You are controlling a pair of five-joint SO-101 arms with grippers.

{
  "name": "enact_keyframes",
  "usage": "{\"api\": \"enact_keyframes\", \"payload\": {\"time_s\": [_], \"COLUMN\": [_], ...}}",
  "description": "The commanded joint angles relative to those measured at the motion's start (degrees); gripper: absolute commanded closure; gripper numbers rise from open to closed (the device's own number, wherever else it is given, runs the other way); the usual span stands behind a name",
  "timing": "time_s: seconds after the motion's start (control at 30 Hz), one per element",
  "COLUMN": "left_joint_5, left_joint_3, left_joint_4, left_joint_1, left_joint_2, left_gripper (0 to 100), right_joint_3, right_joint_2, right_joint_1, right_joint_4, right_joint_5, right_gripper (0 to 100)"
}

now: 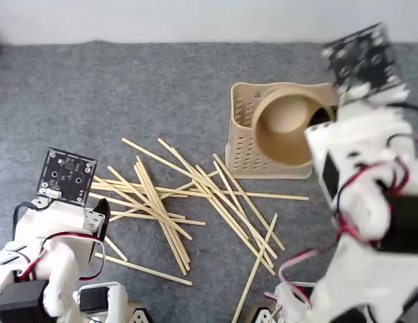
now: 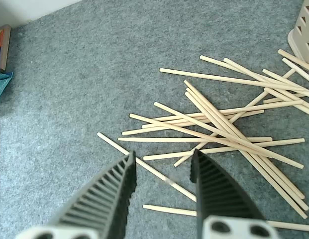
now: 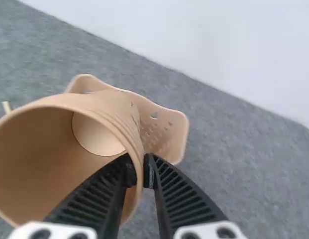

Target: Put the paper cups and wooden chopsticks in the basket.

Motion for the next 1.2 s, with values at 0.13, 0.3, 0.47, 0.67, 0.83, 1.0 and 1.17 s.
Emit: {"api": "enact_keyframes", "payload": {"time_s": [0.13, 0.3, 0.47, 0.67, 0.83, 1.0, 1.17], "left_joint_5": [-0.4, -0.4, -0.4, -0.4, -0.4, -0.4, -0.4], "left_joint_3": [0.3, 2.9, 4.0, 3.8, 4.0, 4.0, 4.0], "left_joint_4": [1.0, 0.1, -0.6, -0.6, -0.6, -0.6, -0.5], "left_joint_1": [0.0, 0.1, -0.1, -0.2, 0.0, 0.0, 0.0], "left_joint_2": [-0.2, -0.2, -0.2, -0.2, -0.2, -0.2, -0.2], "left_gripper": [83, 83, 83, 83, 83, 83, 83], "right_joint_3": [-8.6, -8.6, -8.8, -8.9, -8.9, -9.9, -12.1], "right_joint_2": [8.9, 13.5, 18.9, 23.8, 26.0, 25.5, 23.3], "right_joint_1": [6.1, 6.3, 6.3, 7.5, 8.3, 8.4, 8.1], "right_joint_4": [2.1, 2.1, 1.2, 0.1, 0.0, -0.9, 1.5], "right_joint_5": [0.7, 0.7, 0.4, -1.1, -6.2, -7.2, -7.0], "right_gripper": [99.1, 99.1, 99.1, 95.3, 77.9, 77.8, 77.9]}}
